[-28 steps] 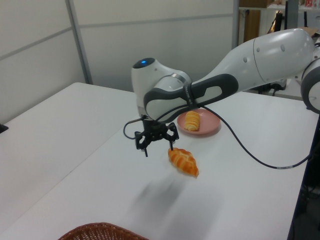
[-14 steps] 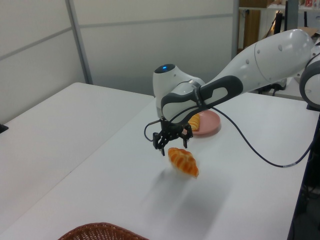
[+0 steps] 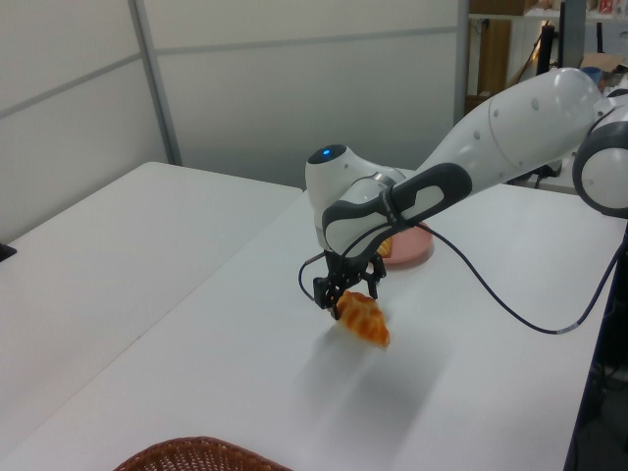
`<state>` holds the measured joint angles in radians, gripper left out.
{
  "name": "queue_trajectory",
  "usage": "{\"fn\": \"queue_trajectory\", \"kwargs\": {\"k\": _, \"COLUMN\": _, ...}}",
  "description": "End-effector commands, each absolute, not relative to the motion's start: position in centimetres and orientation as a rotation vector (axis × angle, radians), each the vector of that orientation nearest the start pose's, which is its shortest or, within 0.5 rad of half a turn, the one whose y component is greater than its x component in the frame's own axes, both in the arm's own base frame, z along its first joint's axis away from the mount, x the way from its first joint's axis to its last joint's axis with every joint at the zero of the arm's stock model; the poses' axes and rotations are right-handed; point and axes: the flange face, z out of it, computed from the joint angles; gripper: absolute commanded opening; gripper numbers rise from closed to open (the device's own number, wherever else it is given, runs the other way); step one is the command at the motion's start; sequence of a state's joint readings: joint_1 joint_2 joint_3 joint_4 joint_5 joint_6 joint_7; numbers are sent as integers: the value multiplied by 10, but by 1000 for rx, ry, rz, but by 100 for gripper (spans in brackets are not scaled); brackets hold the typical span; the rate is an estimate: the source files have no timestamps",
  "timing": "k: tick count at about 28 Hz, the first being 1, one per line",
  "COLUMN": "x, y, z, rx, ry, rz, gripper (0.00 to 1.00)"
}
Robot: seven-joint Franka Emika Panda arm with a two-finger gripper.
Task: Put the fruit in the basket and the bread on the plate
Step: 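Carry the braided bread onto the pink plate and open the gripper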
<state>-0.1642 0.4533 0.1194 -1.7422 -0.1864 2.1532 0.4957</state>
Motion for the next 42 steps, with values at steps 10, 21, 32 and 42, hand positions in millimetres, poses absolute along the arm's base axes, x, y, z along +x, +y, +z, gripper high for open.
{"fn": "queue_trajectory", "kwargs": {"k": 10, "x": 652, "y": -70, "z": 308, "rx": -3195, "ry": 683, "rz": 1, "gripper": 0}}
{"fn": "queue_trajectory", "kwargs": {"k": 21, "x": 658, "y": -130, "z": 373, "rx": -3043, "ry": 903, "rz": -141, "gripper": 0}}
{"fn": "queue_trajectory", "kwargs": {"k": 32, "x": 633, "y": -247, "z": 409, "rx": -2844, "ry": 1219, "rz": -242, "gripper": 0}}
{"fn": "queue_trajectory", "kwargs": {"k": 42, "x": 637, "y": -322, "z": 357, "rx": -2765, "ry": 1363, "rz": -240, "gripper": 0}}
